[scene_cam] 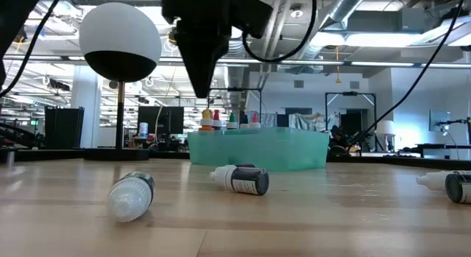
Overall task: Pick & Place food coloring
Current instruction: Put the small black food coloring bottle into the green bin
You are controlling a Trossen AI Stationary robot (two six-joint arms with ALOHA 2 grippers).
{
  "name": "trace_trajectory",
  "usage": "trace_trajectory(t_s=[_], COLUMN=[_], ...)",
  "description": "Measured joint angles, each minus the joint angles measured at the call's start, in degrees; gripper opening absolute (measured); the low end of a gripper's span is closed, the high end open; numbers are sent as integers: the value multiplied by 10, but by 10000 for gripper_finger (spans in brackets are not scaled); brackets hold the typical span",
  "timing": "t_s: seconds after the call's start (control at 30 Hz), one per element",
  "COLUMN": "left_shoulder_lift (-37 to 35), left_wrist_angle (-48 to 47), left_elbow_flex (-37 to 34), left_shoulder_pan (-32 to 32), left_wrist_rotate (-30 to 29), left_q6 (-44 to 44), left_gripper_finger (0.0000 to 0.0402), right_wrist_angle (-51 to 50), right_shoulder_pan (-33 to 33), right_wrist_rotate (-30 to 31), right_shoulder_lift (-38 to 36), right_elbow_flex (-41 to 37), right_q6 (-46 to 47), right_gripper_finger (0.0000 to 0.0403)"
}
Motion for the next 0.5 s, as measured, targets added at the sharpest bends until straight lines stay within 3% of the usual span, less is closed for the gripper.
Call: trace_trajectory(t_s=[0.33, 0.5], left_shoulder_lift=[0, 0], left_wrist_angle=[0, 61], left_elbow_flex=[-1, -1], left_shoulder_pan=[-97, -143], left_wrist_rotate=[-24, -40], left_q6=[-29, -10], left_gripper_finger=[129, 129], right_wrist_angle=[0, 0], right_shoulder_pan=[0, 0], right_wrist_rotate=[0, 0], right_shoulder_lift=[0, 0], right_elbow_flex=[0, 0], right_q6=[0, 0], right_gripper_finger=[134, 133])
